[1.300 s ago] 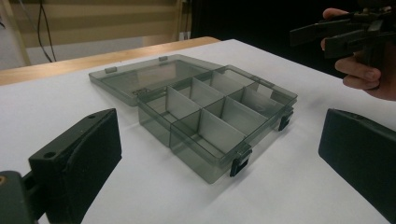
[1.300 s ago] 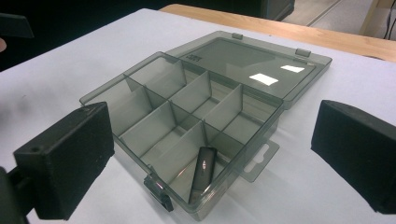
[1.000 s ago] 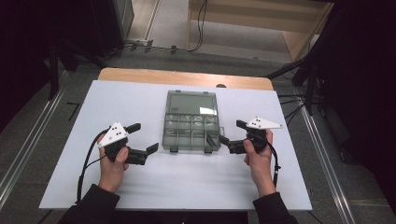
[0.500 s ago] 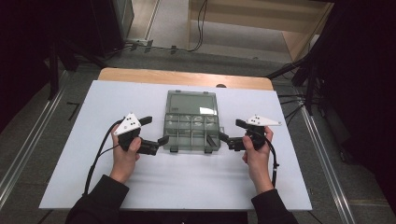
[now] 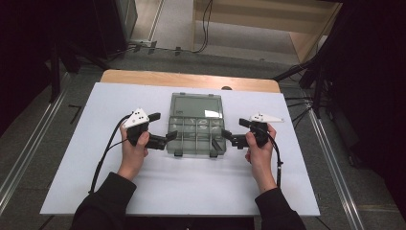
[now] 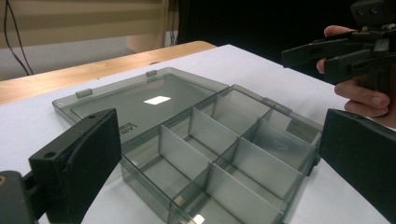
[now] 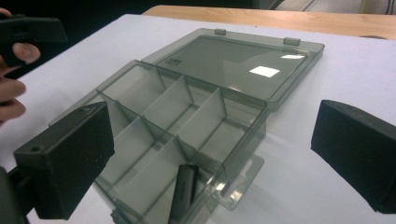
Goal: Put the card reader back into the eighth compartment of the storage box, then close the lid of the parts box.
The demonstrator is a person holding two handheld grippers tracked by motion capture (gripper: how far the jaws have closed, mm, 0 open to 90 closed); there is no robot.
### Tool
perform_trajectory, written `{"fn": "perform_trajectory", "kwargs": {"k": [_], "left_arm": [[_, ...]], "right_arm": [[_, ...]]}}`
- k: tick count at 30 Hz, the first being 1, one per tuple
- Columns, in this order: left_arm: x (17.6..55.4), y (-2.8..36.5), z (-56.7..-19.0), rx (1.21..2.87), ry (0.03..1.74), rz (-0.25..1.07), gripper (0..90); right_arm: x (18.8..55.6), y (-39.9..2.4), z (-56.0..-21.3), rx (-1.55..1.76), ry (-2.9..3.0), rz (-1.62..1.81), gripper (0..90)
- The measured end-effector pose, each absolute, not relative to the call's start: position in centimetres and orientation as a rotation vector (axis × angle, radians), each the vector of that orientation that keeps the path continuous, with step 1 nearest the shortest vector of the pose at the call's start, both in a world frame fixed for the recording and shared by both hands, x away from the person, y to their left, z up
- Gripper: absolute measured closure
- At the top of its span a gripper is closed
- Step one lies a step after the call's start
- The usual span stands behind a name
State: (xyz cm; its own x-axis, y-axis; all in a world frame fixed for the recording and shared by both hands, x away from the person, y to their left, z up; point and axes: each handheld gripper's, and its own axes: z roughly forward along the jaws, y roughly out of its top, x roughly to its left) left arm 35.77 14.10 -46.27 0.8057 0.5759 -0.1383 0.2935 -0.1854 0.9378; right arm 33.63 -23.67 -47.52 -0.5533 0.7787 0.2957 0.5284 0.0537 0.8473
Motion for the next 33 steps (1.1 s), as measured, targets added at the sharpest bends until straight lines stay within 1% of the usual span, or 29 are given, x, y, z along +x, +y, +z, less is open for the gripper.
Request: {"fn": "perform_trajectory", "kwargs": {"k": [8, 20, 33], "left_arm": [[37.1, 13.9, -46.5, 1.79, 0.689, 0.284, 0.0], [38.7, 13.4, -47.1, 1.794, 0.717, 0.257, 0.0], [40.4, 13.4, -47.4, 1.767, 0.765, 0.225, 0.0]], "right_arm": [[35.1, -23.2, -47.1, 1.333, 2.086, 1.492, 0.0], [37.3, -22.9, -47.2, 1.367, 2.075, 1.483, 0.0], [38.7, -22.4, -47.7, 1.384, 2.085, 1.493, 0.0]]}}
